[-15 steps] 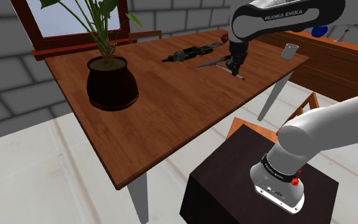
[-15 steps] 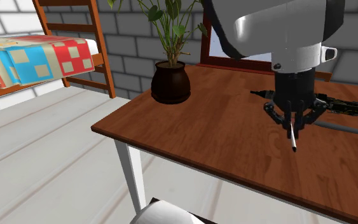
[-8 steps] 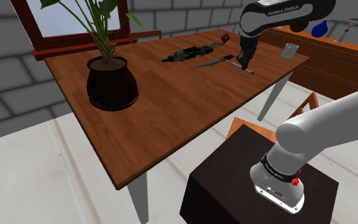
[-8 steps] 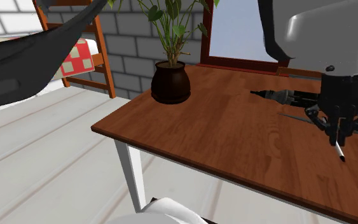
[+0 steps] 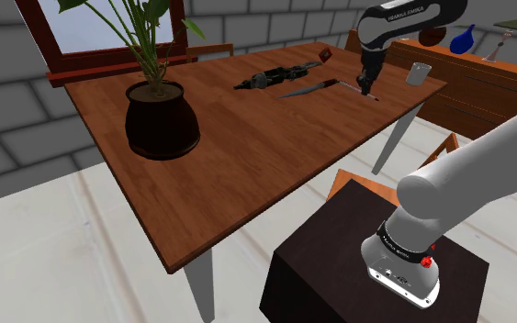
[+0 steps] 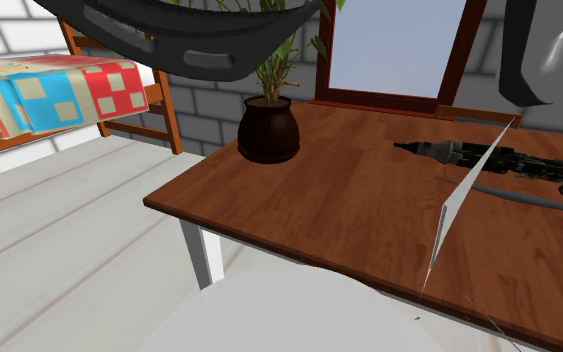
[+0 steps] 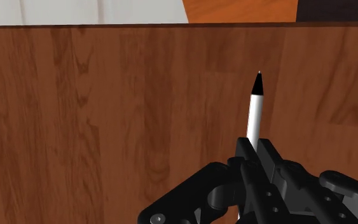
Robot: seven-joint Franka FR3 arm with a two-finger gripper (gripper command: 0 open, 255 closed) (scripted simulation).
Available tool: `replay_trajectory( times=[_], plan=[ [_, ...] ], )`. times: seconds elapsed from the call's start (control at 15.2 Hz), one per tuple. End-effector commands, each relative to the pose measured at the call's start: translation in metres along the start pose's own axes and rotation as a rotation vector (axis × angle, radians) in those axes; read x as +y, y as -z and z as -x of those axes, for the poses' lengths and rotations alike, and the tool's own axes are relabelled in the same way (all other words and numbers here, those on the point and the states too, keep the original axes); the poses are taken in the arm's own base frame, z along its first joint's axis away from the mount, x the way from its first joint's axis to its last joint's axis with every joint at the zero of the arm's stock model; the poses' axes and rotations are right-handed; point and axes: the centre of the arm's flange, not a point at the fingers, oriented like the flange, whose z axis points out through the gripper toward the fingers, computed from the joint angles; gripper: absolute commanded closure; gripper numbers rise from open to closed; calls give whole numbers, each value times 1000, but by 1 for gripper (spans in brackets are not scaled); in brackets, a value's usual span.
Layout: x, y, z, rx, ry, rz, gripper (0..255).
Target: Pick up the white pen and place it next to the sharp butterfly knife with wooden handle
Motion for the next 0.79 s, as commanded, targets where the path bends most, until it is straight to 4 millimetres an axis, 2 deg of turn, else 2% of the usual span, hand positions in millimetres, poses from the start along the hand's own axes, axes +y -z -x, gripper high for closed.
replay_trajectory(
  times=[0.0,0.73],
  plan=[
    [5,-9,0,0,1,1,255],
    [-11,-65,-4,0,1,1,255]
  ],
)
